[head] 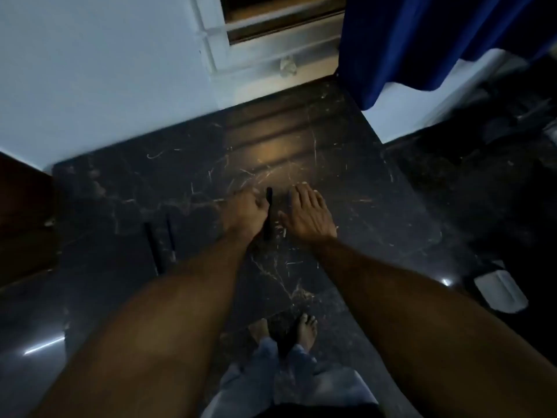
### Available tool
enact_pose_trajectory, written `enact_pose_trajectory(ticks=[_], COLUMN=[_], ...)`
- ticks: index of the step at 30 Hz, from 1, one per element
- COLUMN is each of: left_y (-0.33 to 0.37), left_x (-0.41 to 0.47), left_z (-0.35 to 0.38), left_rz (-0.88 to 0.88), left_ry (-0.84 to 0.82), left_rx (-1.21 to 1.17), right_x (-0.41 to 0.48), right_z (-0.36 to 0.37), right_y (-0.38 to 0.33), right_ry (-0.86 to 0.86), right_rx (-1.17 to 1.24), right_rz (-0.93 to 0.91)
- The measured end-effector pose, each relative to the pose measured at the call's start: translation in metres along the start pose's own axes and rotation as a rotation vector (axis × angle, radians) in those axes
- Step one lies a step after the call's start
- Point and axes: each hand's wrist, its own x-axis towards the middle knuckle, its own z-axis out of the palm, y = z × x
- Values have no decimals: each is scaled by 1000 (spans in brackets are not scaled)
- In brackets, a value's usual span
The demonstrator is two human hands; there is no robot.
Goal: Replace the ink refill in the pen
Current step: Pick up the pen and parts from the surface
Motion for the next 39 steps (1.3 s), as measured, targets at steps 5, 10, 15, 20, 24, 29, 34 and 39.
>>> enact_pose_trajectory(ticks=[5,10,15,20,24,29,34,39], left_y=[8,5,-2,7,16,30,50,63], left_x=[34,51,50,5,-36,-74,-77,-66], left_z=[15,23,10,-44,-87,-130,-155,-153], left_rz=[-128,-95,-252,-220,-136,-15,27,100], left_ry=[-103,-106,-123,-171,-164,-69,29,29], left_rx=[-18,21,-514,-1089,-1237,-1420,-1620,-1584], right_x=[-9,-7,0,-4,-27,-58,-62,-46], right_z=[14,9,-8,-53,-103,-167,-191,-178], right_y=[-7,-17,-17,-30,-46,-53,-57,-90], right_ry=[43,120,244,172,86,90,253,440], right_rx=[-1,100,361,843,923,952,1704,1861], right_rz=[6,34,137,132,-54,-200,-136,2])
